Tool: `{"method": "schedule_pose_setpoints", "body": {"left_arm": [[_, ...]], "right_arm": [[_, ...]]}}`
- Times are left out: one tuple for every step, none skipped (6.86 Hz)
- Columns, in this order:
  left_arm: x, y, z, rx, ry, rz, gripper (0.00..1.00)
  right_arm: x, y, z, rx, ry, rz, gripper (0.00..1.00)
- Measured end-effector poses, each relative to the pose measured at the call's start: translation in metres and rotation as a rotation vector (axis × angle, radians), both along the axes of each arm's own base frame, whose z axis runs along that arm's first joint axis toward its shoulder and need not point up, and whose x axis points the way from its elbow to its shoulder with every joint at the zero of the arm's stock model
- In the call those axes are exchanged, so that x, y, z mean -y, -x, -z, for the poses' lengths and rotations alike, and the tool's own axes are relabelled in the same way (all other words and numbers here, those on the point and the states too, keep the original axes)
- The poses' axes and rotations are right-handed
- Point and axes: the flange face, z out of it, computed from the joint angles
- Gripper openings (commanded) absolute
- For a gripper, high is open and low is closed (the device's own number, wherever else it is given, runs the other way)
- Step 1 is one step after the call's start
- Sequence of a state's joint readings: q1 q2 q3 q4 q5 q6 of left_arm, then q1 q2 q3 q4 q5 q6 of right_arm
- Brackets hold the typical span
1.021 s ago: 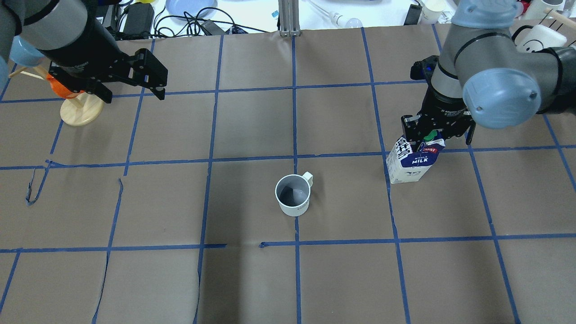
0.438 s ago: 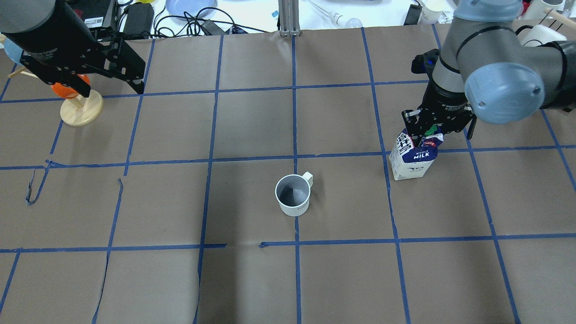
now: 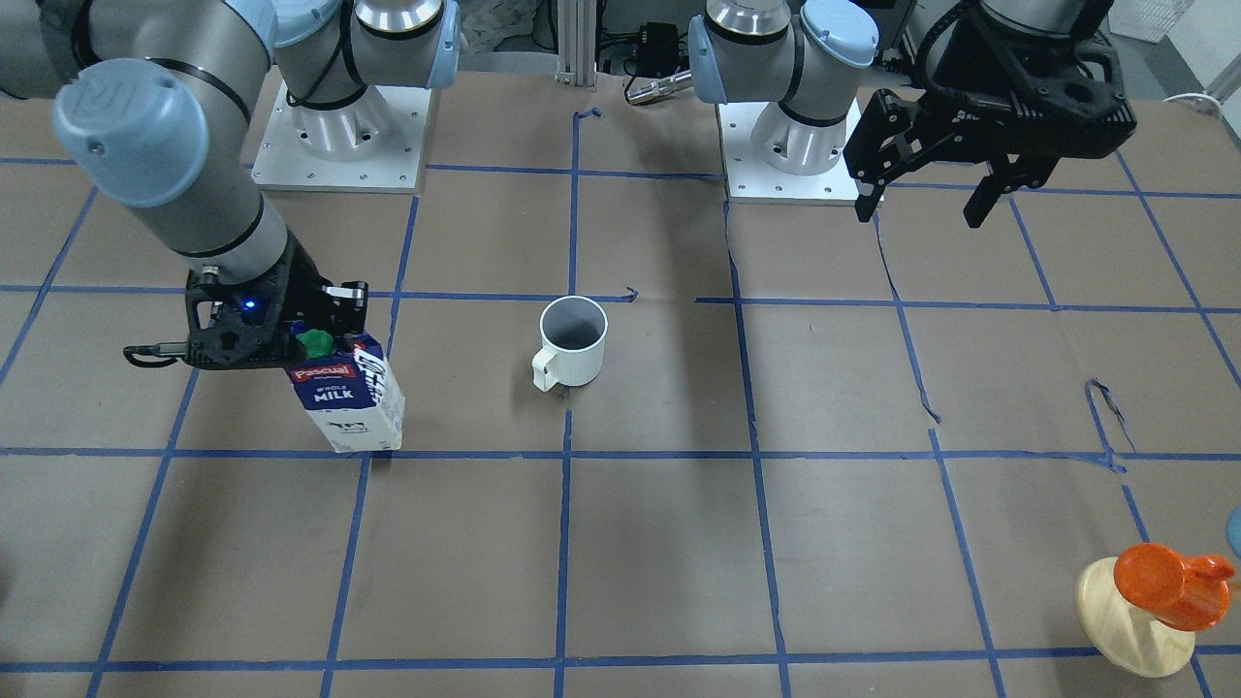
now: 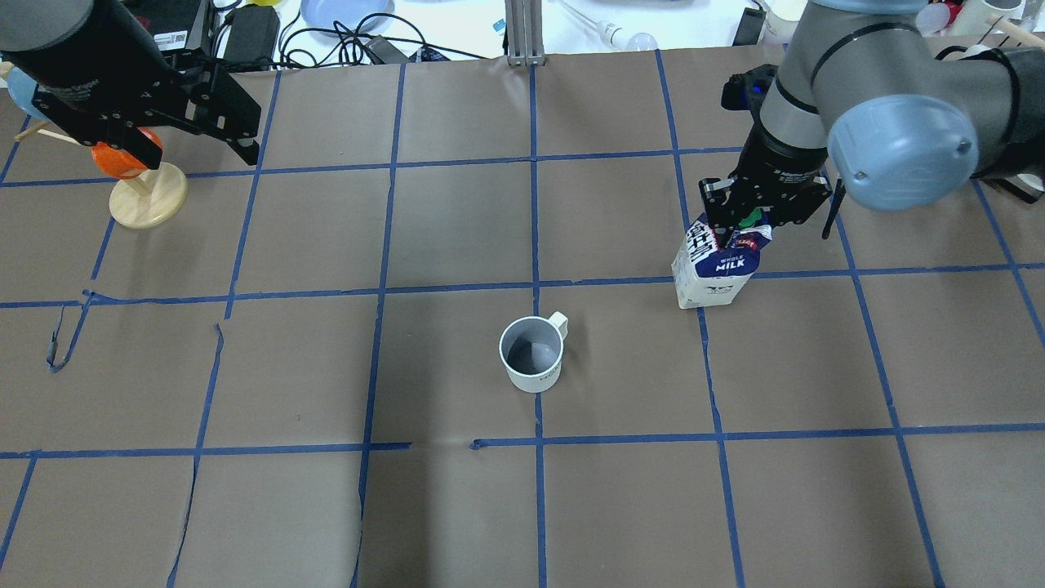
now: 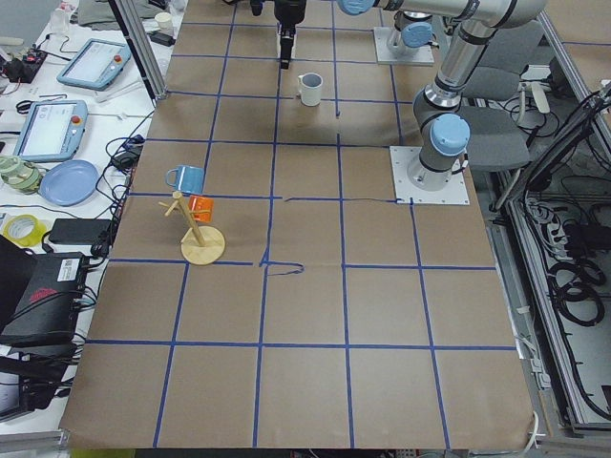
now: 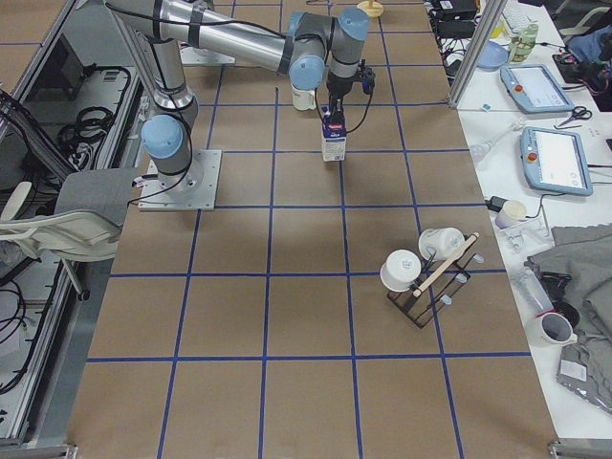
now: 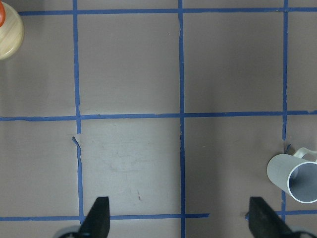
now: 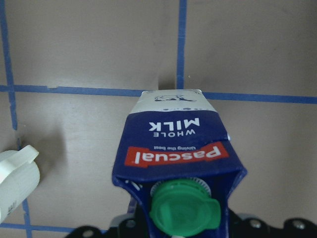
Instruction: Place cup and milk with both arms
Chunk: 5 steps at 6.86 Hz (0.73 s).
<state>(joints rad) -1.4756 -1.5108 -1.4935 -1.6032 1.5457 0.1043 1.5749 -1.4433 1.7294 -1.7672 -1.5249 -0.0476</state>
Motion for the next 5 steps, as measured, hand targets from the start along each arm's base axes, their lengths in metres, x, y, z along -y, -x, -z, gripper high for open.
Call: {"method": "schedule_pose_setpoints", "body": {"left_arm": [[0.0, 0.0, 0.001, -0.003, -0.002, 0.0, 1.0], [0.001, 0.001, 0.003, -0.006, -0.004, 0.0, 1.0], [0.001, 0.003, 0.003, -0.008, -0.005, 0.001, 1.0], [0.001, 0.003, 0.003, -0.009, -0.005, 0.001, 1.0], [0.001, 0.002, 0.003, -0.009, -0.004, 0.0, 1.0]], "right_arm": [[-0.012, -0.034, 0.001, -0.002, -0.008, 0.009, 0.12], [-0.026, -0.066, 0.004, -0.01, -0.02, 0.033, 0.12], [-0.041, -0.093, 0.007, -0.021, -0.035, 0.059, 0.13], [-0.055, -0.113, 0.01, -0.032, -0.052, 0.074, 0.13], [-0.066, -0.125, 0.014, -0.039, -0.063, 0.074, 0.13]]}}
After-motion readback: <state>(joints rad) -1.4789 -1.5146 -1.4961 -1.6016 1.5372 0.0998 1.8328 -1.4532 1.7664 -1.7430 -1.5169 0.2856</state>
